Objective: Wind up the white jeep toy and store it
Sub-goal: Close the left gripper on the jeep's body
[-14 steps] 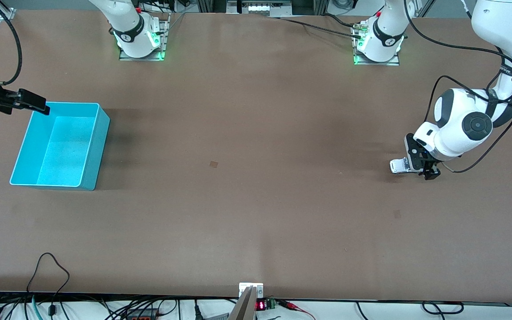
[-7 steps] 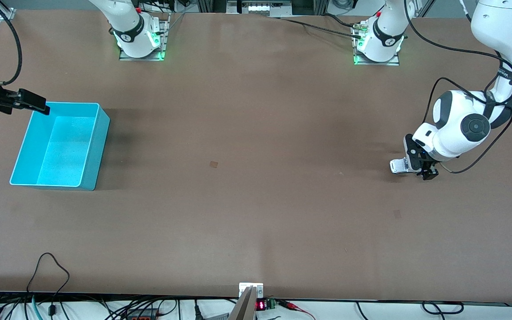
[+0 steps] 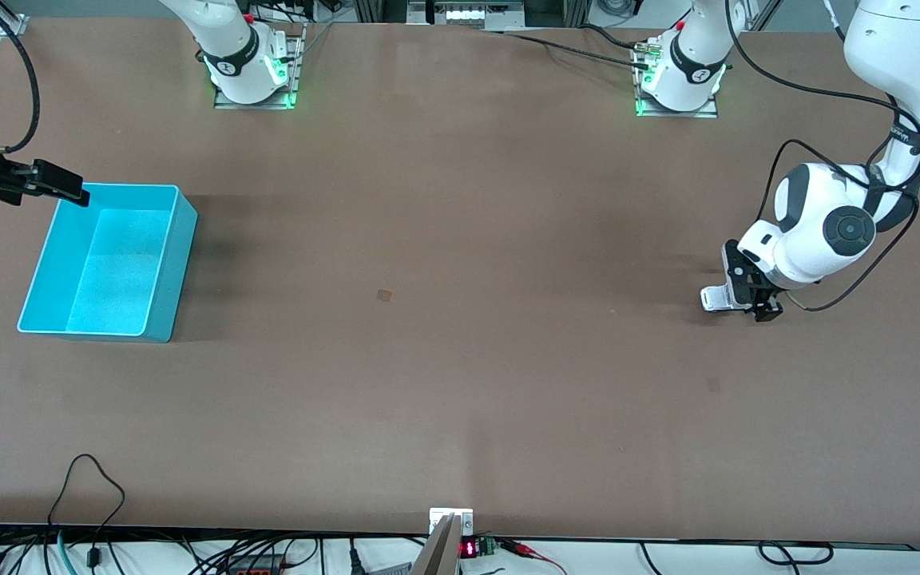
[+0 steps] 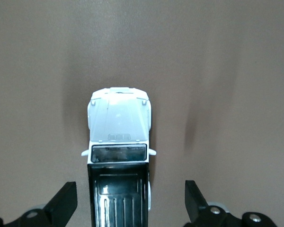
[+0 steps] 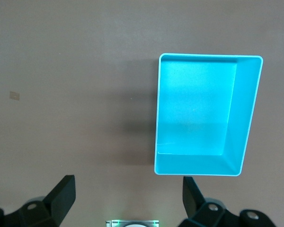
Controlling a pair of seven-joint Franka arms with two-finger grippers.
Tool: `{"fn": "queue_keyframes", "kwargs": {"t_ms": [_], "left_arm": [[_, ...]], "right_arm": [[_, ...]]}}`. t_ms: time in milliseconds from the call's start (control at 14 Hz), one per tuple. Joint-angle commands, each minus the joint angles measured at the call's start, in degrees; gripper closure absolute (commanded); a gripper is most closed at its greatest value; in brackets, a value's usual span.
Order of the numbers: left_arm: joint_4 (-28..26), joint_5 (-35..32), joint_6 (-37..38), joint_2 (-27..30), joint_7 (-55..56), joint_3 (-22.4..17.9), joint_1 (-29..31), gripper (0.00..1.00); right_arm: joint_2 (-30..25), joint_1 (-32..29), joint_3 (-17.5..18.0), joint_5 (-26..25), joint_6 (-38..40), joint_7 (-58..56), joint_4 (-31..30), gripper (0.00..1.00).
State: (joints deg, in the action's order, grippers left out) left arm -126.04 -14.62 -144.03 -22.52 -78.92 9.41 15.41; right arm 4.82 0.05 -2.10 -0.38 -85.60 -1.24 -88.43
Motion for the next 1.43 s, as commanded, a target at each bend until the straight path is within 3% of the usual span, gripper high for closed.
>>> {"fn": "queue_keyframes", "kwargs": {"t_ms": [0, 286, 931, 1360], "left_arm": [[-0.1, -1.1, -0.8, -0.8, -1.0, 1.0, 1.4, 0.0], [0.0, -1.1, -1.1, -1.3, -3.9, 1.0, 2.0, 0.07], [0.0, -1.0, -0.9, -1.1, -6.7, 2.5, 2.9, 0.49], [-0.7, -0.9, -0.1, 0.5, -9.2, 2.5, 3.0, 0.61]], "right_arm": [[-0.9, -0.1, 0.1, -0.2, 0.3, -1.0, -0.7, 0.0], [-0.9, -0.1, 0.1, -0.2, 0.4, -1.0, -0.7, 0.0], [-0.9, -0.1, 0.1, -0.2, 0.4, -1.0, -0.7, 0.0], [-0.9, -0.1, 0.0, -0.2, 0.4, -1.0, -0.7, 0.0]]}}
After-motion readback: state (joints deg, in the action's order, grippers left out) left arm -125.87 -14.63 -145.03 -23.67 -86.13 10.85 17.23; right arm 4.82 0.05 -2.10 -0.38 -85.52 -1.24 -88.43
